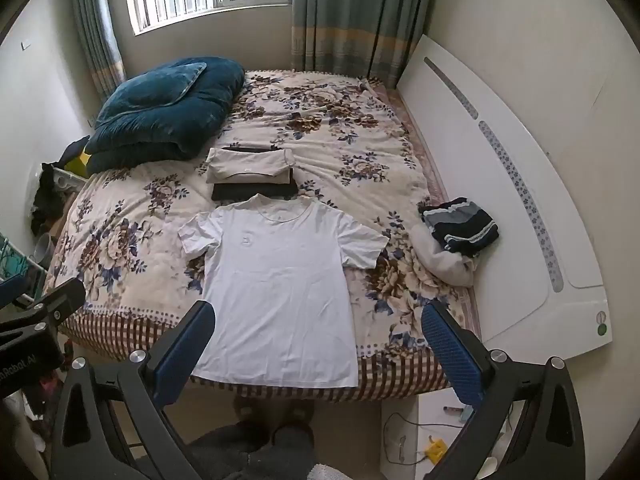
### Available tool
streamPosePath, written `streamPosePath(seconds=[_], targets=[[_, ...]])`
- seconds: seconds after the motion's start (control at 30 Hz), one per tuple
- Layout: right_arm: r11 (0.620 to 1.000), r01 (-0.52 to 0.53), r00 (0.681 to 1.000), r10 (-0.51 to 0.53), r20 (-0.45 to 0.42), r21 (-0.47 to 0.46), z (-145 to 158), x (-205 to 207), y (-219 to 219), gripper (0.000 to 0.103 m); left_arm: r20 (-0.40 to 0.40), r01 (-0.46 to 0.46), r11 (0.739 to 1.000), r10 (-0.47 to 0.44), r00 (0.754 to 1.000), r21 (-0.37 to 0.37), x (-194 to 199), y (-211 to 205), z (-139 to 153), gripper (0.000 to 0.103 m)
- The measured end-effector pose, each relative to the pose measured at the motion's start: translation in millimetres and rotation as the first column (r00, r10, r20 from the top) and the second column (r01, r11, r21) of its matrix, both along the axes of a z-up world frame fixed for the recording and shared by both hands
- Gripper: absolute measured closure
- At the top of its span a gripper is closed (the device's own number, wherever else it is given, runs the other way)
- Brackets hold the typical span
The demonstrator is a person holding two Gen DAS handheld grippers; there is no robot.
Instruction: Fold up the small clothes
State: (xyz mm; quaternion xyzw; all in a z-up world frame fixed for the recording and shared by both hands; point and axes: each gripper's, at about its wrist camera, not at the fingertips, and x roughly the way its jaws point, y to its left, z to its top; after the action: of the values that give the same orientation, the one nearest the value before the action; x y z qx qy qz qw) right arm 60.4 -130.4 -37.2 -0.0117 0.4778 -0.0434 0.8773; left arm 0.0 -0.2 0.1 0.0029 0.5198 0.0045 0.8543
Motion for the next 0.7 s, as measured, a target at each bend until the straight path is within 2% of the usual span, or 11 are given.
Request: streamPosePath(seconds=[0.7], targets=[[1.0, 0.001, 1.0, -0.001, 0.0, -0.003, 2.7, -0.3, 0.3, 0.0, 0.007, 0.002, 1.0, -0.001, 1.0, -0.005, 0.1, 0.2, -0.2, 0.0]])
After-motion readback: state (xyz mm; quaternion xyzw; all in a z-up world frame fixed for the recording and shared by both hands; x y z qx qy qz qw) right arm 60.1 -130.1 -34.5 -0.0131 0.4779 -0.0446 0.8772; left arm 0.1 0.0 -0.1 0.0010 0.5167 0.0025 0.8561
